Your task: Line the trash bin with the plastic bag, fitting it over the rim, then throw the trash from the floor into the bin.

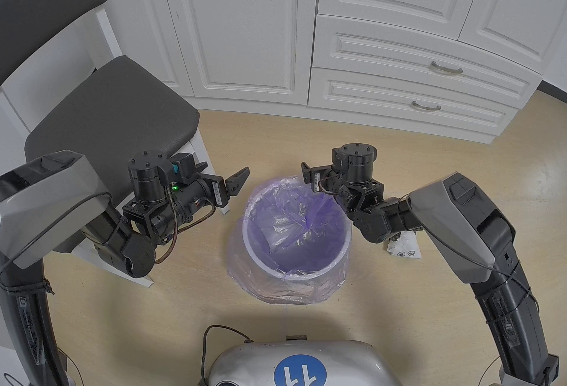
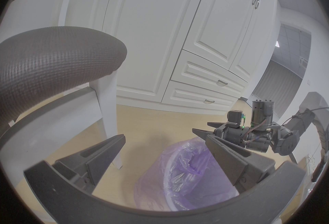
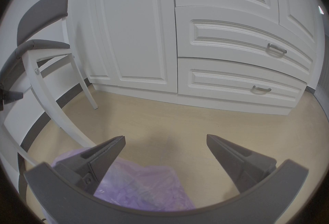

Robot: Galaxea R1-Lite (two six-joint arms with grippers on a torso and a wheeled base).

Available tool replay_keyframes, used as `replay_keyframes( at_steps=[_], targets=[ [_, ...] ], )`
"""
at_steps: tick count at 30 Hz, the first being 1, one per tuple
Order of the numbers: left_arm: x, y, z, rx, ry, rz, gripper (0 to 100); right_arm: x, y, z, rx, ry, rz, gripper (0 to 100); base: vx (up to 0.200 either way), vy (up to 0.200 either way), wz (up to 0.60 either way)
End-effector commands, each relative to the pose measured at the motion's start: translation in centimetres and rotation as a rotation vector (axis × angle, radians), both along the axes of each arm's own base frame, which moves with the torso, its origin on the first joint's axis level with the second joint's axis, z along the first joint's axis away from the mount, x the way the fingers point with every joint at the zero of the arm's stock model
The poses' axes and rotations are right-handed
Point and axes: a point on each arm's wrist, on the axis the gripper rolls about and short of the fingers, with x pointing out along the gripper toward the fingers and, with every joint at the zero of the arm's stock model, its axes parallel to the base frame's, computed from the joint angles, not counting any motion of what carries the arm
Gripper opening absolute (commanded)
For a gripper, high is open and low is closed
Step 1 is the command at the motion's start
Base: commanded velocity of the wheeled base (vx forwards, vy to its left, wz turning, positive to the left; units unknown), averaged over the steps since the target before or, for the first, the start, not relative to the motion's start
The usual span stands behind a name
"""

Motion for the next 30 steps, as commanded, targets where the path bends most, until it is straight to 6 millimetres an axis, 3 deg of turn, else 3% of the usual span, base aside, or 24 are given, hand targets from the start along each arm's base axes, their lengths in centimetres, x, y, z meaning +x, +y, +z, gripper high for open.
replay_keyframes(
  at_steps=[1,22,30],
  targets=[
    [0.0,0.0,0.0,0.0,0.0,0.0,100,0.4,-0.2,-1.5,-0.016,0.028,-0.007,100,0.0,0.0,0.0],
    [0.1,0.0,-0.3,0.002,0.006,0.002,100,1.4,-2.3,-1.9,-0.064,0.055,-0.039,100,0.0,0.0,0.0],
    [0.1,0.0,-0.3,0.002,0.006,0.0,100,2.1,-3.6,-4.2,-0.088,0.091,-0.065,100,0.0,0.0,0.0]
  ],
)
